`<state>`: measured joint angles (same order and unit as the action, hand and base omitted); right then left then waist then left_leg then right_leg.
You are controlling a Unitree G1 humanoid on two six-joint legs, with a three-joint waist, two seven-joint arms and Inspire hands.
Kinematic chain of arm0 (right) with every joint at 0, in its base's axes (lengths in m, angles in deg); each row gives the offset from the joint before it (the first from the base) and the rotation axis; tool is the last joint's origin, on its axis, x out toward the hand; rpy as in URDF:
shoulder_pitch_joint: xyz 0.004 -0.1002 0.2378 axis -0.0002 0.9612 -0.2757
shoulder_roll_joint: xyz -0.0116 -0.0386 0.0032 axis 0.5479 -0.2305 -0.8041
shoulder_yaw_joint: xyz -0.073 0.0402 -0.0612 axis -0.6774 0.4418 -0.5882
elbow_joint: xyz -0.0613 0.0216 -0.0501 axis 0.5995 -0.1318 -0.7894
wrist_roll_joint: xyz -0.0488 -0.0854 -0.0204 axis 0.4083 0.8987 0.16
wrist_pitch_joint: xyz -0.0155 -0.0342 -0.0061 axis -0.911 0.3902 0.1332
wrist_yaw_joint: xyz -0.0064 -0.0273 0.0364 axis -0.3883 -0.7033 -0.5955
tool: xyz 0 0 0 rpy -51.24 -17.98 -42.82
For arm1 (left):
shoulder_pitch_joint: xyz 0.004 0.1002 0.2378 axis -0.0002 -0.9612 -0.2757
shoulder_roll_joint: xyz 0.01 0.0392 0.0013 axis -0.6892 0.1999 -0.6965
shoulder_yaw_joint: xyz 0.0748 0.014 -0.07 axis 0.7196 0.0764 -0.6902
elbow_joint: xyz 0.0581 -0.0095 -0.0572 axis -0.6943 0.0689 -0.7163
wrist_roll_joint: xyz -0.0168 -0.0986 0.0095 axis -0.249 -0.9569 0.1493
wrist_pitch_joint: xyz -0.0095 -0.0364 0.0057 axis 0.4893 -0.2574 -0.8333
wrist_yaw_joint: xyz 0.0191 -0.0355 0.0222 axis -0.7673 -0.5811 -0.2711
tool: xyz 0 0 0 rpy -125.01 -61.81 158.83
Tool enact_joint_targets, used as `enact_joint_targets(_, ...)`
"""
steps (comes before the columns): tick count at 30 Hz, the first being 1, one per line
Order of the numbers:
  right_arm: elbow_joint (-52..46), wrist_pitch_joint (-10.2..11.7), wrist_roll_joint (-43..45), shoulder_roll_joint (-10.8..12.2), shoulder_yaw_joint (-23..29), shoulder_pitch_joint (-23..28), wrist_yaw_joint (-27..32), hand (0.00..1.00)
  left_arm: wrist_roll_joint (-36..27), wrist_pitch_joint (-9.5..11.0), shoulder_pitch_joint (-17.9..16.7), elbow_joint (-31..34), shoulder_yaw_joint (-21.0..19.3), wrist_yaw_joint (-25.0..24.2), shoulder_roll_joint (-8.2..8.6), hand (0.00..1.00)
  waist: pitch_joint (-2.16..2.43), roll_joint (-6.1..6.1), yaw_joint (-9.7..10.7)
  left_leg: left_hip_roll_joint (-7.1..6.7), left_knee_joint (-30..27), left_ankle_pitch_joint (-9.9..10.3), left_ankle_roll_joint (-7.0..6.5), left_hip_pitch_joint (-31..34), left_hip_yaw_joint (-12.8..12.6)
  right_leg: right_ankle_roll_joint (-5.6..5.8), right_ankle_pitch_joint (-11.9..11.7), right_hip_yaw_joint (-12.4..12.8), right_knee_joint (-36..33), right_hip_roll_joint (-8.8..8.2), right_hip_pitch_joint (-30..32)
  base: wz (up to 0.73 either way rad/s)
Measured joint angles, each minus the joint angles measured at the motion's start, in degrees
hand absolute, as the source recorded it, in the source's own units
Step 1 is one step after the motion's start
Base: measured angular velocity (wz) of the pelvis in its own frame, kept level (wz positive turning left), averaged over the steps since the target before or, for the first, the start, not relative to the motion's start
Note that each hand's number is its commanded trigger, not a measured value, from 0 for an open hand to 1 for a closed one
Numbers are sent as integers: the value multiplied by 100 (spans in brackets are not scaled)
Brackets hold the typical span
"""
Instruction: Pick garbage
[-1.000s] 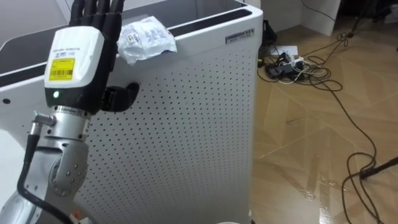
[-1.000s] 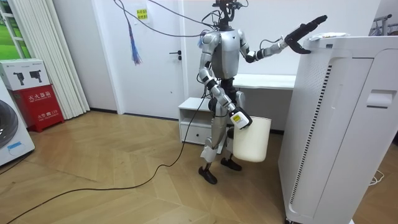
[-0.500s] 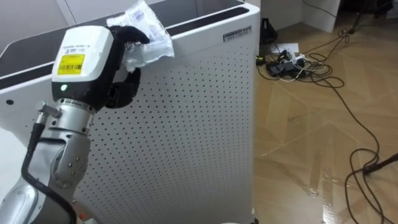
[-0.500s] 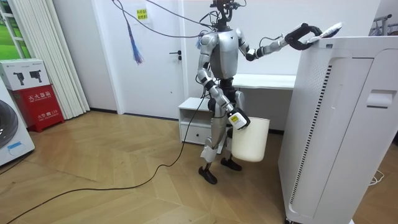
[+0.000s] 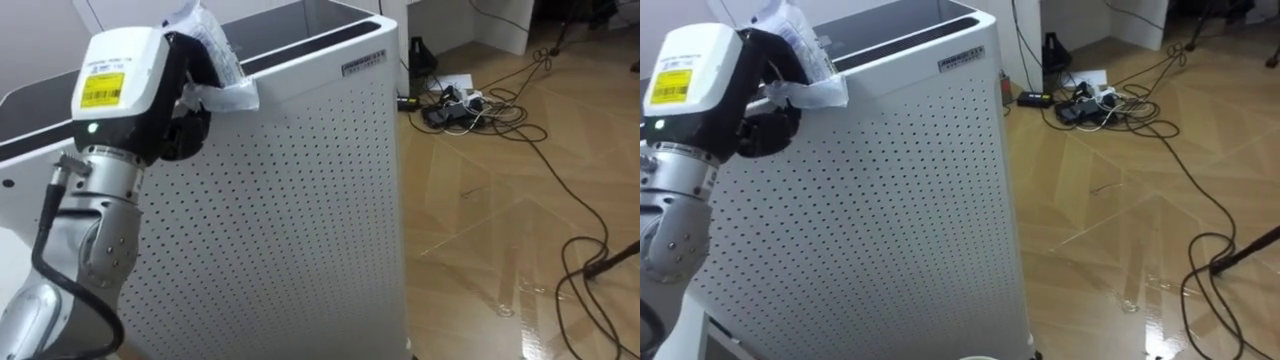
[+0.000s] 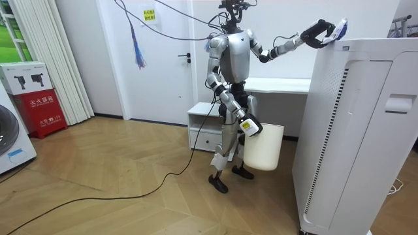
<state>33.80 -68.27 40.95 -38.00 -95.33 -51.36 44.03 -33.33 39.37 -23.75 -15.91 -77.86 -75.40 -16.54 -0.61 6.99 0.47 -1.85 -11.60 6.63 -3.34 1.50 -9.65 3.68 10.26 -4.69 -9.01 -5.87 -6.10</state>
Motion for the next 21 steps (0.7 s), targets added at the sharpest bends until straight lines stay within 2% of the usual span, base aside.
enact_joint_targets(2, -3, 1, 18, 21, 0, -12, 2, 100, -289, -4, 0, 68, -27, -12, 0, 100, -7, -18, 15, -5, -5, -14, 0, 17, 16, 0, 0, -9, 17, 1, -11, 6)
enact_joint_targets(5, -4, 8, 7, 33, -2, -30, 2, 100, -1269, -2, 0, 477, -96, -196, 35, 100, -5, -32, 2, -6, -12, -12, -2, 109, 20, -3, -4, -33, 23, -2, 48, 5)
enact_joint_targets(7, -9, 8, 2, 35, -44, -31, -4, 100, -1844, 105, -1, 745, -60, -358, 67, 100, -9, -50, -7, -8, 7, -8, -3, 112, 20, -3, -3, -39, 26, -3, 57, 0)
enact_joint_targets(9, -17, 9, 7, 66, -50, -36, -13, 100, -2509, 223, -37, 995, 148, -611, 131, 100, -15, -101, -29, -9, 38, -6, 0, 117, 22, -3, -3, -40, 27, -2, 73, 0)
enact_joint_targets(11, -17, 10, 24, 91, -51, -41, -17, 100, -2780, 257, -120, 1174, 289, -855, 292, 100, -3, -132, -34, -8, 43, -3, 3, 144, 23, -3, -3, -42, 13, -1, 114, 0)
enact_joint_targets(13, -17, 18, 21, 153, -51, -52, -15, 100, -3005, 355, -240, 1413, 406, -1068, 368, 100, 1, -160, -32, 1, 37, -3, 3, 191, 27, -3, -3, -52, -3, 0, 173, -2)
enact_joint_targets(15, -16, 19, 19, 192, -59, -57, -13, 100, -3160, 555, -315, 1538, 538, -1318, 452, 100, -1, -180, -57, 16, 30, -3, 3, 201, 30, -3, -2, -107, -82, 5, 219, 0)
enact_joint_targets(17, -16, 20, 18, 198, -93, -76, -13, 100, -3349, 648, -315, 1568, 550, -1475, 461, 100, 2, -206, -68, 17, 22, -3, 4, 205, 55, -3, -3, -189, -83, 3, 208, 2)
enact_joint_targets(19, -17, 22, 13, 204, -117, -108, -12, 100, -3519, 651, -325, 1663, 553, -1640, 461, 100, 2, -234, -86, 19, -7, -3, 4, 235, 82, -4, -2, -205, -86, 2, 218, 7)
enact_joint_targets(21, -43, 22, 10, 221, -172, -181, -13, 100, -3706, 732, -480, 1864, 564, -1841, 466, 100, 12, -271, -87, 20, -28, -7, 4, 287, 133, -4, -1, -280, -81, -13, 229, 9)
